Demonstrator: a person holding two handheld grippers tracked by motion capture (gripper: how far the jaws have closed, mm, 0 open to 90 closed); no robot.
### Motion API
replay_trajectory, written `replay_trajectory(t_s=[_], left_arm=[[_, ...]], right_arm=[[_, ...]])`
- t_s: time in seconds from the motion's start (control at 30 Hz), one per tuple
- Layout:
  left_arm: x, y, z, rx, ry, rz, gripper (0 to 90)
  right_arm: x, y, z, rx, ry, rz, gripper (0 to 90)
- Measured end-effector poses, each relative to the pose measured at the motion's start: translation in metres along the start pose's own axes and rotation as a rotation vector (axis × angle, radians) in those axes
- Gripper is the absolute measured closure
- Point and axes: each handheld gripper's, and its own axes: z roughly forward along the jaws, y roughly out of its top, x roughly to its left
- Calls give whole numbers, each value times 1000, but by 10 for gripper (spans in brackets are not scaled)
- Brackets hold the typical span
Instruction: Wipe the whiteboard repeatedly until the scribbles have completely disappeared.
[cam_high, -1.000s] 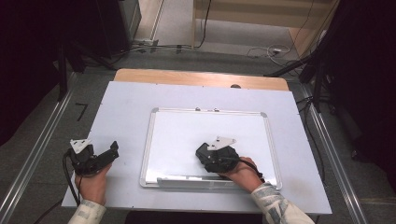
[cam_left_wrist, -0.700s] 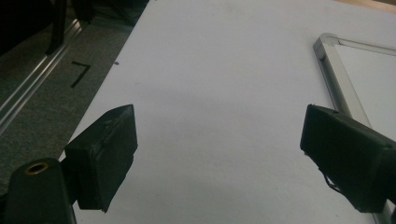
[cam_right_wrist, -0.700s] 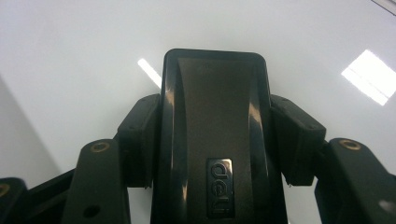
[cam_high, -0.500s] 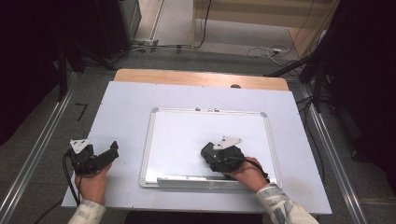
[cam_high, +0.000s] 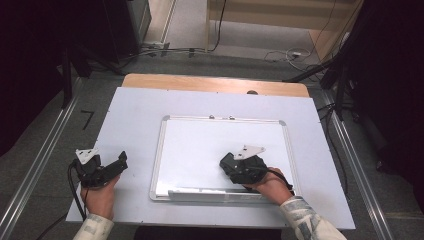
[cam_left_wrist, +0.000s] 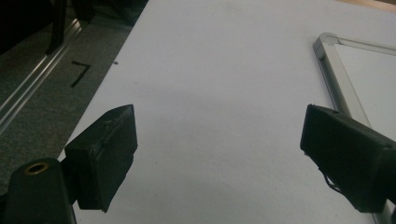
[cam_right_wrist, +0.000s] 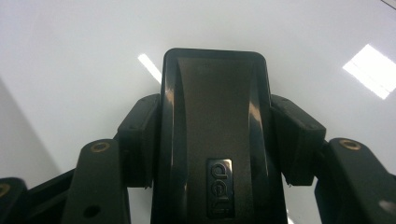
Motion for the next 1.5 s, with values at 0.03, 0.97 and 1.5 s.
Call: replay_trajectory(t_s=[0.03,0.97,1.5], left_arm=[[0,0,0,0,0,-1,110],[-1,0,1,3,1,0,111],[-3,1,3,2,-5,3,110]], right_arm=[[0,-1,-1,3,-3,10,388],[-29,-23,-16,-15,-61,97,388],[-52,-41,-32,-41,-127,202,388]])
